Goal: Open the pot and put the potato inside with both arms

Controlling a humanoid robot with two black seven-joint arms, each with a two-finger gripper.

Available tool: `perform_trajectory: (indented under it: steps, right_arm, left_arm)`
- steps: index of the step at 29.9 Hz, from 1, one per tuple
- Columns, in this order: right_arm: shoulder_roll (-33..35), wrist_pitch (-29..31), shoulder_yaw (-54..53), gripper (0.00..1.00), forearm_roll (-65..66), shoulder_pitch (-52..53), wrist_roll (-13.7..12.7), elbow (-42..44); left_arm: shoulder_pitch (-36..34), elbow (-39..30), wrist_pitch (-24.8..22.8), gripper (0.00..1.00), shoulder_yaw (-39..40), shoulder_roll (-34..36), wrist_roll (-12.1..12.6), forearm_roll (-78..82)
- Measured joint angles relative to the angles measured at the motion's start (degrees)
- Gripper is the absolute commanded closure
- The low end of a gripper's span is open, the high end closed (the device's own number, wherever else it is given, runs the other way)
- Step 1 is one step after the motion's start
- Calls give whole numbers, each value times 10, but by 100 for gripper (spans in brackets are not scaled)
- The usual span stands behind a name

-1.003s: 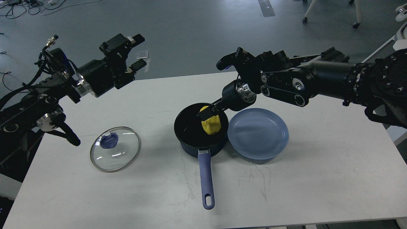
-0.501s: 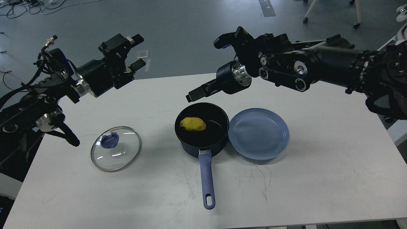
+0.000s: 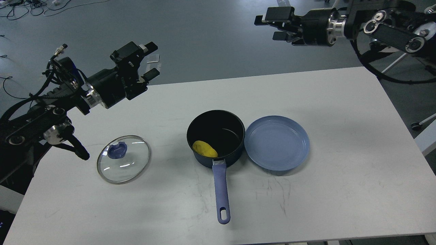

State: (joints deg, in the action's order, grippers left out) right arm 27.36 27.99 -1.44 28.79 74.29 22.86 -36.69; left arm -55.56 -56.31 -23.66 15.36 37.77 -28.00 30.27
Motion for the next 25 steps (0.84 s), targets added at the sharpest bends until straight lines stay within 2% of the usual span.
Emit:
perform_trajectory:
  steps: [7, 14, 21, 25]
  right_arm:
    - [27, 0, -160, 5, -92, -152, 4, 1]
    - [0, 0, -300, 1, -107, -268, 6, 19]
    - [-34, 0, -349, 0, -107, -326, 46, 32]
    - [-39, 0, -353, 0, -107, -334, 51, 36]
  left_arm:
    - [19, 12, 6, 2, 9, -37, 0, -53]
    - [61, 41, 8, 2, 49, -79, 0, -58]
    - [114, 51, 3, 2, 114, -105, 0, -63]
    - [126, 57, 1, 2, 127, -110, 0, -78]
